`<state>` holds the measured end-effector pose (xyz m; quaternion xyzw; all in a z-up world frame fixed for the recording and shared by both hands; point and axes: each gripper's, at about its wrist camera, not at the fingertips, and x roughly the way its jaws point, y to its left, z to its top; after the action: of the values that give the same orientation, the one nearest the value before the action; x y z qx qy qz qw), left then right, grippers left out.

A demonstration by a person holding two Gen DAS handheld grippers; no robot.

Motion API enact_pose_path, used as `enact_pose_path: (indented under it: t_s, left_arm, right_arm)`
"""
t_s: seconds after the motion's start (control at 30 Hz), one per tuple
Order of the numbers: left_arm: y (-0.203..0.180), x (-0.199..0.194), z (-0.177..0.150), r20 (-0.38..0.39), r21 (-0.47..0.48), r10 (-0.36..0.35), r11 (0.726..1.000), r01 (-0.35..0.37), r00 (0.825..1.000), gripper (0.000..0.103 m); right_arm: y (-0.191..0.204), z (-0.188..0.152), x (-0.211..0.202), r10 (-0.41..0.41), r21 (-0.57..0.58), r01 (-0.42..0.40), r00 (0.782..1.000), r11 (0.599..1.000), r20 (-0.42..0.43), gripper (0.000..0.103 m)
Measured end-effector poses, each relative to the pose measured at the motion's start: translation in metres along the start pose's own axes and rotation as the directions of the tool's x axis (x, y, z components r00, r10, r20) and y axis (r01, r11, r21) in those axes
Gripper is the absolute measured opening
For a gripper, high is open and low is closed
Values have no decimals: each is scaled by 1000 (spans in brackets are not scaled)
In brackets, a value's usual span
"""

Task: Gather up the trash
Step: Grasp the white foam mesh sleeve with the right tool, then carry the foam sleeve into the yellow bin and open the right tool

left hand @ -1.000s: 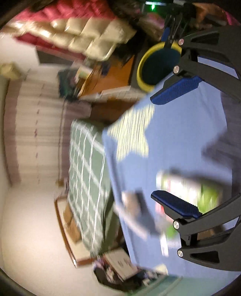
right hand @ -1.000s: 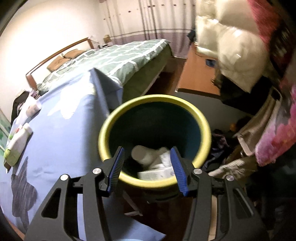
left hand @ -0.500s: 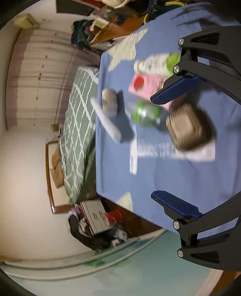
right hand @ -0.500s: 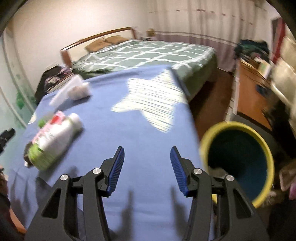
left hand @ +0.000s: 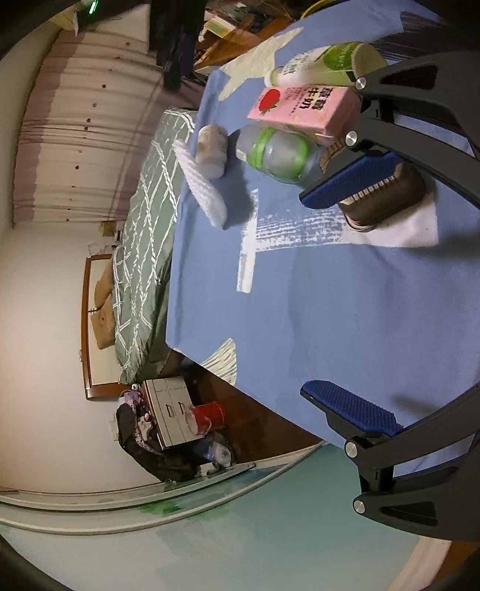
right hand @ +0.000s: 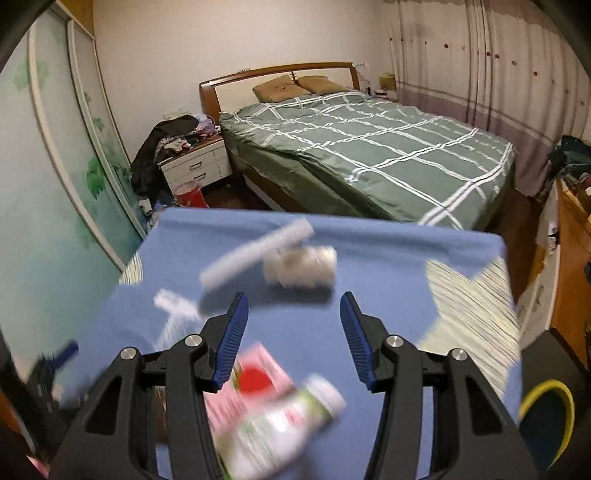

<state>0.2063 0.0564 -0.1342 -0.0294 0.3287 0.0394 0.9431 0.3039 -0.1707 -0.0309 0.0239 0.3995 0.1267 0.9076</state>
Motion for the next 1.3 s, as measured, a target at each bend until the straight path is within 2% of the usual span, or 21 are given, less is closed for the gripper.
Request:
enact_pose_path:
  t_s: [0.23, 0.37, 0.47, 0.5, 0.57, 0.6, 0.63, 0.83, 1.03, 1.1, 1.2, 1.3]
  left_arm:
    - [-7, 2, 1, -15, 11, -14, 1000, 14, 1000, 93]
    - [-8, 3, 0, -23, 12, -18, 1000, 18, 1000, 93]
    - [-8, 2, 0, -25, 8, -25, 1000, 25, 999, 93]
    - [-7, 2, 0, -26, 6, -25, 1000, 25, 999, 93]
    - [-7, 2, -1, -29, 0, -26, 1000, 26, 999, 93]
    - [-6, 3, -1, -31, -3, -27, 1000, 27, 999, 93]
    - [-5, 2, -1, -32, -7, -27, 1000, 27, 999, 93]
    - [-7, 2, -1, -33, 0, -27, 1000, 27, 999, 93]
    - [-8, 0, -1, -18, 4, -14, 1000, 14, 1000, 93]
    - [-9, -1, -2, -14, 10, -13, 1000, 13, 1000, 93]
    - [-10, -3, -2, -4, 16, -10, 1000, 10, 1000, 93]
    - [-9, -5, -2, 4, 15, -10, 1000, 10, 1000, 93]
  right_arm:
    - [5, 39, 74, 2, 100, 9, 994, 995, -111, 50]
    - [5, 44, 103, 29, 162, -2, 986, 987, -164, 50]
    - [5, 49, 115, 32, 174, -2, 985, 985, -167, 48]
    - [6, 49, 118, 34, 175, -5, 985, 985, -167, 44]
    - [9, 50, 124, 60, 188, -26, 982, 982, -178, 29]
    - [8, 52, 126, 66, 192, -31, 982, 981, -179, 17]
    - [8, 53, 126, 71, 198, -36, 982, 979, -174, 14]
    - [13, 53, 93, 102, 198, -87, 992, 976, -69, 12]
    - [5, 42, 29, 114, 170, -123, 992, 978, 61, 12]
    - [-5, 27, -4, 109, 159, -127, 987, 979, 117, 12]
    - [-21, 5, -40, 61, 151, -88, 983, 985, 171, 12]
    - [-44, -29, -77, -73, 157, 38, 972, 987, 222, 13]
